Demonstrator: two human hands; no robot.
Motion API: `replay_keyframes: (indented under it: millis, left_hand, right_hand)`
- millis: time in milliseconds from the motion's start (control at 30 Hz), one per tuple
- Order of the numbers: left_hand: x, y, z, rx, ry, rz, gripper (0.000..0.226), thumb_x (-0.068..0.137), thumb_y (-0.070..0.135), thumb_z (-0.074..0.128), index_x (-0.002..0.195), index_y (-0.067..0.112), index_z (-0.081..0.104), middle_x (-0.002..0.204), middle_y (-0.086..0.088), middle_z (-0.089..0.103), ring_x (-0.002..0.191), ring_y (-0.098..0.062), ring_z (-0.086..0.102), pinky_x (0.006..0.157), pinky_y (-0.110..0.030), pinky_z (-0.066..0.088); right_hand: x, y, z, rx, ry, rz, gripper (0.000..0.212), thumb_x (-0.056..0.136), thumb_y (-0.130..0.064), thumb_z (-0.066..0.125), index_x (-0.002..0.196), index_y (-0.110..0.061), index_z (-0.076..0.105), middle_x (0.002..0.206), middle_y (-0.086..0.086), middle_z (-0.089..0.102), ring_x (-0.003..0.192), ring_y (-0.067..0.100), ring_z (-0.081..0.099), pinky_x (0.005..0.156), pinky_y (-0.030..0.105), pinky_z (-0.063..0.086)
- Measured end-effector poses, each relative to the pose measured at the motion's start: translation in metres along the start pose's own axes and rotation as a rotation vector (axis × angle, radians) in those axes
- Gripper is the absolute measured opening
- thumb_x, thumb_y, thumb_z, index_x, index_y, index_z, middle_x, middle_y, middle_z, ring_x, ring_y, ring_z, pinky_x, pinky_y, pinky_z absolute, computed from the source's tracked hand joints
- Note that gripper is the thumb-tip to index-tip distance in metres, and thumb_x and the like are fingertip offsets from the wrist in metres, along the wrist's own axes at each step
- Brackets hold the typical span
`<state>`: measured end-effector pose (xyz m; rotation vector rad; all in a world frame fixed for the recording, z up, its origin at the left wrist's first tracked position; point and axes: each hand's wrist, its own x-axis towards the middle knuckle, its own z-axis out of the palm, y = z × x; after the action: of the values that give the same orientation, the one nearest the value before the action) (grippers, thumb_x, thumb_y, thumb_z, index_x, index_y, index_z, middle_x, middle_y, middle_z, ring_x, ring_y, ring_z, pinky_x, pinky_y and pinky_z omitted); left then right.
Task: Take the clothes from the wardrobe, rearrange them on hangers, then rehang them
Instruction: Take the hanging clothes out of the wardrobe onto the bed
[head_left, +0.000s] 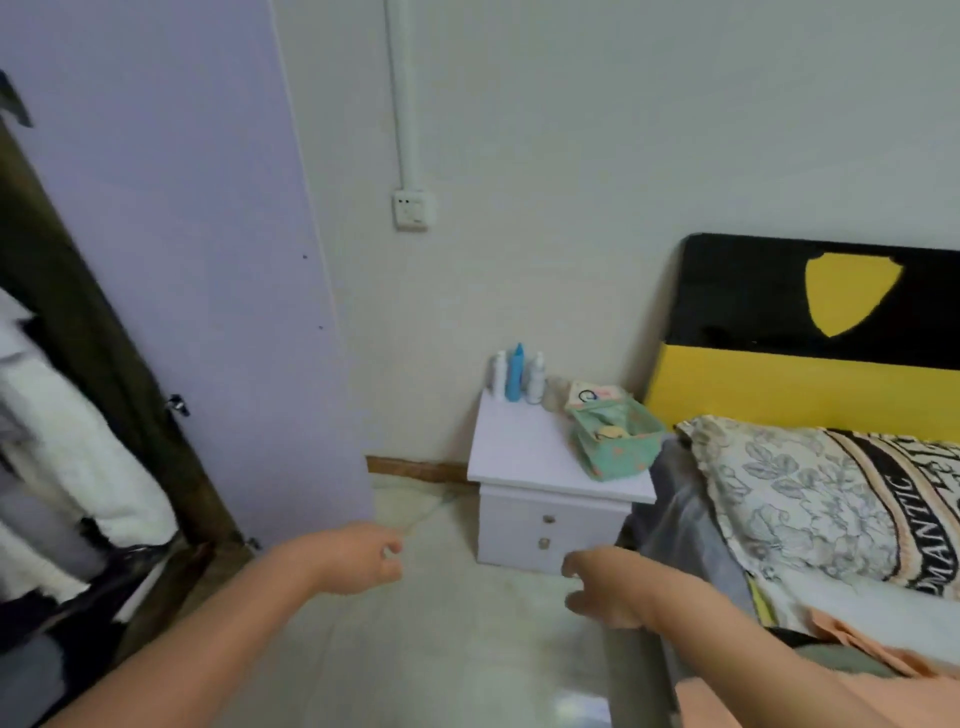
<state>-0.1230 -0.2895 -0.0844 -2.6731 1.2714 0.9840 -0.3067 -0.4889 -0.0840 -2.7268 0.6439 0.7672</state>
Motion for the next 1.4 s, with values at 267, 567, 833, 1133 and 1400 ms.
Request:
replay_keyframes:
  millis: [267,567,833,1133,1400]
  left_hand:
    - [-0.055,-0.142,-0.017,-0.115,0.074,-0.226,0.041,0.097,0.037,0.042,0.129,0.013,0.049,0.131,-0.003,0.052,0.116,-0.017,0.050,0.086,-0.020,0.038]
    - [-0.104,-0.252,-0.023,-0.366,0.147,-0.467,0.041,0.097,0.042,0.041,0.131,0.019,0.047,0.131,0.002,0.047,0.119,-0.013,0.046,0.092,-0.019,0.039]
    - [-0.134,-0.327,-0.046,-0.557,0.396,-0.702,0.034,0.098,0.034,0.041,0.125,0.016,0.050,0.125,-0.001,0.051,0.114,-0.012,0.048,0.069,-0.009,0.035]
    - [-0.172,-0.405,-0.071,-0.673,0.672,-0.827,0.036,0.096,0.032,0.048,0.129,0.018,0.050,0.126,0.001,0.056,0.108,-0.007,0.052,0.088,-0.015,0.040]
    - [-0.205,-0.501,-0.133,-0.664,0.991,-0.720,0.033,0.096,0.020,0.048,0.128,0.018,0.050,0.118,-0.001,0.057,0.103,-0.011,0.055,0.084,-0.013,0.041]
  right_hand:
    - [0.070,-0.138,-0.032,-0.107,-0.025,-0.242,0.047,0.095,-0.034,0.044,0.140,-0.018,0.039,0.144,0.007,0.041,0.131,0.024,0.041,0.104,0.032,0.034]
    - [0.152,-0.271,-0.088,-0.296,-0.085,-0.518,0.043,0.096,-0.028,0.042,0.137,-0.013,0.042,0.141,0.008,0.044,0.128,0.024,0.043,0.102,0.032,0.037]
    - [0.216,-0.389,-0.148,-0.356,-0.040,-0.767,0.045,0.099,-0.031,0.039,0.141,-0.017,0.037,0.145,0.004,0.039,0.130,0.021,0.041,0.100,0.025,0.034]
    - [0.222,-0.532,-0.188,-0.215,0.123,-1.100,0.036,0.098,-0.024,0.043,0.133,-0.014,0.046,0.129,0.006,0.053,0.111,0.019,0.054,0.083,0.015,0.041]
    - [0.171,-0.681,-0.233,0.252,0.513,-1.336,0.051,0.091,-0.006,0.044,0.141,-0.012,0.037,0.138,0.008,0.047,0.122,0.021,0.048,0.095,0.025,0.038]
